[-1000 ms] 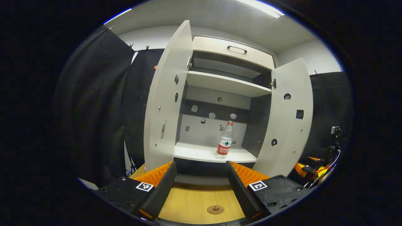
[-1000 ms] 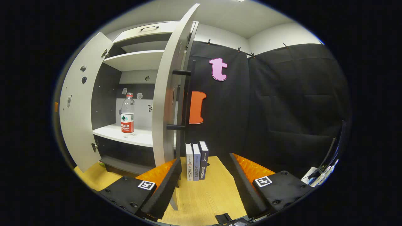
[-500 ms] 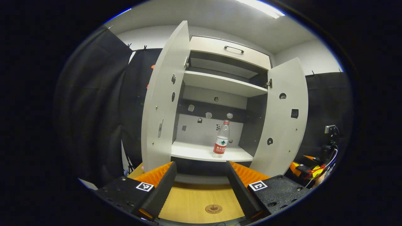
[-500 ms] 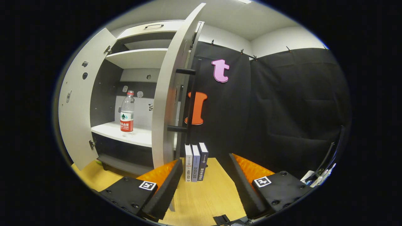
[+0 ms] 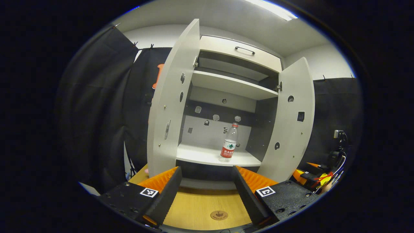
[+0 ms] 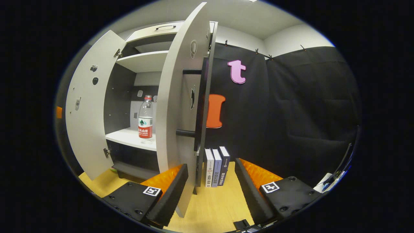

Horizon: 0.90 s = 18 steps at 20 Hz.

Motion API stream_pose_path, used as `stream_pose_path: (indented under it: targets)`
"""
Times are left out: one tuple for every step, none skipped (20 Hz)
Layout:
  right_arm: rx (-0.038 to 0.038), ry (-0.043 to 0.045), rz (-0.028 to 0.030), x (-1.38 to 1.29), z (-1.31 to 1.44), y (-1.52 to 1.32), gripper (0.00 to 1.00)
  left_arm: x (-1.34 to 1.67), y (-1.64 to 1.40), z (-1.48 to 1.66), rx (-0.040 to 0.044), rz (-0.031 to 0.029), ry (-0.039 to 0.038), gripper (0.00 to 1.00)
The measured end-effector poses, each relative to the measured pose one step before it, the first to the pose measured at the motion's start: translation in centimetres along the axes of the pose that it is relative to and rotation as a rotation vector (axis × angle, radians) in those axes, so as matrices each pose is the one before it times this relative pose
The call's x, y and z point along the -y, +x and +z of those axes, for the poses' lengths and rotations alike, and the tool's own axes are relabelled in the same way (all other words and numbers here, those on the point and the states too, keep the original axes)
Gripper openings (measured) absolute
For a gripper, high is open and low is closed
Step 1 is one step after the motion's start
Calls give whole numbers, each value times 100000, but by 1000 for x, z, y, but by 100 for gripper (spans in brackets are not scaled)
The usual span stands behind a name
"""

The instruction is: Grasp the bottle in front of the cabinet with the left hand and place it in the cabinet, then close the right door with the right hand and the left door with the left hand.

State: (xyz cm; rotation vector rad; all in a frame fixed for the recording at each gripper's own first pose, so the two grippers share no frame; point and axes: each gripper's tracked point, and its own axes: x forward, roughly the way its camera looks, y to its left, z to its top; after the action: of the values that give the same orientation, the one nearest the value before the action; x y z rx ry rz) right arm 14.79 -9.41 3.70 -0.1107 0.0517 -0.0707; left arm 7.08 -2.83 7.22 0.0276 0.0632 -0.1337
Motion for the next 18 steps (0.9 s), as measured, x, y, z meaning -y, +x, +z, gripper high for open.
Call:
stream_pose_path:
  targets:
    - [-80, 569, 1223, -596, -65, 78, 97, -231, -47, -80, -78, 499, 145, 95]
    - [-14, 464, 1202, -628, 80, 175, 97, -248, 107, -34, -24, 364, -15, 95]
    - [69, 141, 1282, -550, 70, 231, 97, -155, -84, -87, -131, 298, -85, 95]
    - [131, -156, 1574, -574, -18, 157, 97, -239, 37, -63, -236, 358, -84, 94]
    - [35, -444, 1647, -548, 118, 207, 97, -259, -7, 7, -100, 430, -37, 95]
    - [182, -470, 1424, -398, 28, 208, 97, -215, 98, 61, 50, 343, 6, 95]
    - [227, -438, 1216, -413, 50, 225, 97, -150, 66, -4, 134, 282, 73, 95]
    - [336, -249, 1143, -444, 175, 195, 97, -136, 93, 99, 284, 162, 6, 95]
    - [411, -96, 1041, -416, 44, 202, 97, -216, -16, 69, 205, 180, -42, 95]
    - [304, 324, 710, -415, 30, 242, 97, -119, 53, 73, -48, 126, 28, 95]
    - [80, 570, 475, -279, -82, 151, 97, -51, 173, -38, 11, 152, 69, 95]
    - [-211, 561, 321, -256, -47, 327, 97, -154, 126, 85, 149, 258, 91, 95]
    - [-145, 471, 258, -208, -144, 345, 97, -183, 44, -55, 97, 285, 86, 94]
    - [-112, 255, 31, -100, -96, 293, 97, -205, 169, 42, 60, 284, 52, 95]
    - [-181, -52, -190, -127, -88, 429, 97, -137, 135, -60, -140, 426, 17, 95]
    - [-68, -221, -305, -49, -109, 457, 100, -292, 74, 68, 17, 528, -84, 95]
    - [-169, -249, -427, 50, -174, 572, 97, -280, 175, -118, -190, 633, -189, 95]
    - [-242, 31, -558, 161, 63, 428, 97, -231, 105, -129, -180, 475, -315, 95]
